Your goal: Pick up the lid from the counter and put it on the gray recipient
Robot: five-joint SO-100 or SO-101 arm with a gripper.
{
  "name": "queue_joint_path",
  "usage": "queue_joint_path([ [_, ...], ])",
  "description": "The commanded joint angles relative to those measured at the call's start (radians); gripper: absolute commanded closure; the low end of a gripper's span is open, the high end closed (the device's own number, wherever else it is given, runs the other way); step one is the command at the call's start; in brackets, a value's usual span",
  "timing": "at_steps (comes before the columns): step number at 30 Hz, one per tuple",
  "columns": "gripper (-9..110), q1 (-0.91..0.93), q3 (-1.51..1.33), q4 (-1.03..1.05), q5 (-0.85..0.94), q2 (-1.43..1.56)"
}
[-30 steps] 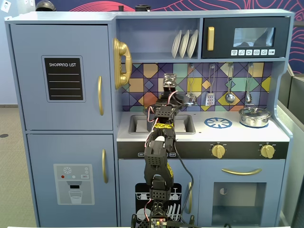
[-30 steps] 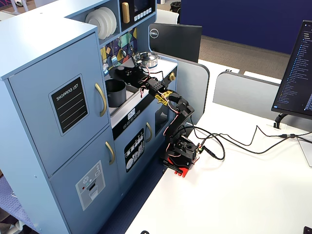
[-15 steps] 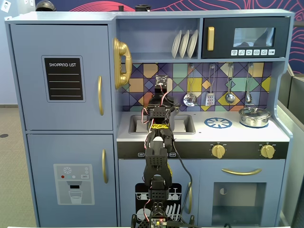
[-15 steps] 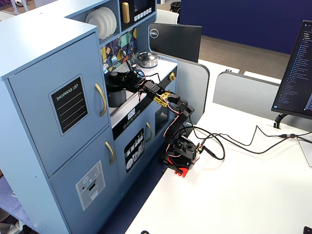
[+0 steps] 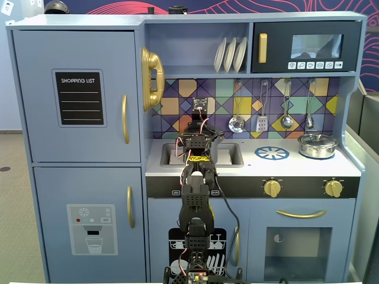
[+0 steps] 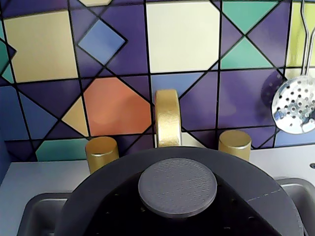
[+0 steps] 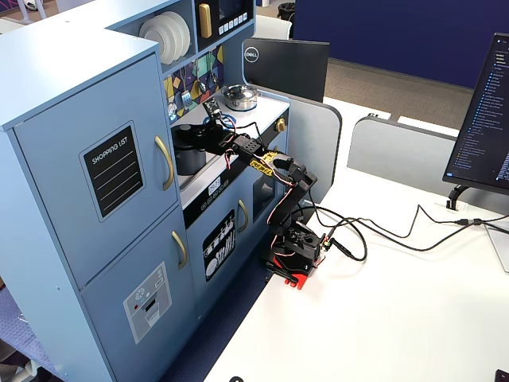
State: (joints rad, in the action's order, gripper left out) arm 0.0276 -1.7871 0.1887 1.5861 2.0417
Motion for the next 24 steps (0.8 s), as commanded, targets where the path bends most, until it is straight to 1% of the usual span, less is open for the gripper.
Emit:
queue_joint_path([
  [1, 102, -0.02, 0.005, -0.032, -0.017, 0.029],
  [12, 102, -0.029, -0.015, -0.054, -0.025, 0.006],
  [24, 102, 0.0, -0.031, -0.078, 0.0, -0.006],
])
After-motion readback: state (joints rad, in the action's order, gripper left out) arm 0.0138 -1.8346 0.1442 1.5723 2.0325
